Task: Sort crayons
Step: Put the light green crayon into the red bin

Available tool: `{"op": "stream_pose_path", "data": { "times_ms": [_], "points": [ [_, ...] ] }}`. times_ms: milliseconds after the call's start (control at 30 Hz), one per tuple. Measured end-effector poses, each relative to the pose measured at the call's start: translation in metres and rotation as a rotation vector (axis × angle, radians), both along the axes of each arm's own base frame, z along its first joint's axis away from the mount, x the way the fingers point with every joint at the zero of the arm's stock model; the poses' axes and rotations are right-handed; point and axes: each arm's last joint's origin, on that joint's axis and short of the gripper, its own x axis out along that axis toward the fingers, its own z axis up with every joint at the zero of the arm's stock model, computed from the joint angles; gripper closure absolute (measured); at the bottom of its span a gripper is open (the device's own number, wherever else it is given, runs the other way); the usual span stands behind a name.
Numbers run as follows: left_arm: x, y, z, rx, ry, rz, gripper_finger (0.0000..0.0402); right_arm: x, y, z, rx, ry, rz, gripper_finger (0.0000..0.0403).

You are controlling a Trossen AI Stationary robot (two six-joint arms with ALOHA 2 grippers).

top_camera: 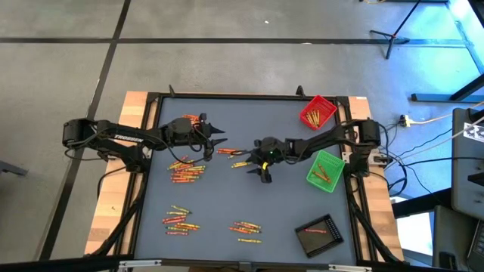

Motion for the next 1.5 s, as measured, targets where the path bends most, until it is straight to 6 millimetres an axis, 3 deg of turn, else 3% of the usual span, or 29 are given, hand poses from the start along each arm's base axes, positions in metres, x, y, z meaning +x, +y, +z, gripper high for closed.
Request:
{"op": "stream_pose_path", "data": {
  "times_ms": [200,833,1033,1200,1300,1500],
  "points": [
    [0.000,0.000,0.000,0.000,0.000,0.000,0.0274,0.001,-0.001,-0.009,-0.042,0.025,-0.028,0.0182],
    [0.000,0.000,0.000,0.000,0.000,0.000,0.0274,0.003,-0.001,-0.007,-0.049,-0.012,-0.021,0.0182],
    [0.000,0.000,0.000,0.000,0.000,0.000,0.0274,0.003,0.016,-0.008,-0.032,-0.010,0.083,0.0182],
    [0.000,0.000,0.000,0.000,0.000,0.000,0.0274,0.002,0.021,-0.010,-0.077,0.014,0.061,0.0184],
    [0.000,0.000,0.000,0.000,0.000,-0.001,0.0274,0.000,0.020,-0.012,-0.087,0.038,0.046,0.0202],
    [0.000,0.000,0.000,0.000,0.000,0.000,0.0274,-0.001,0.021,-0.013,-0.088,0.052,0.059,0.0283]
  ]
}}
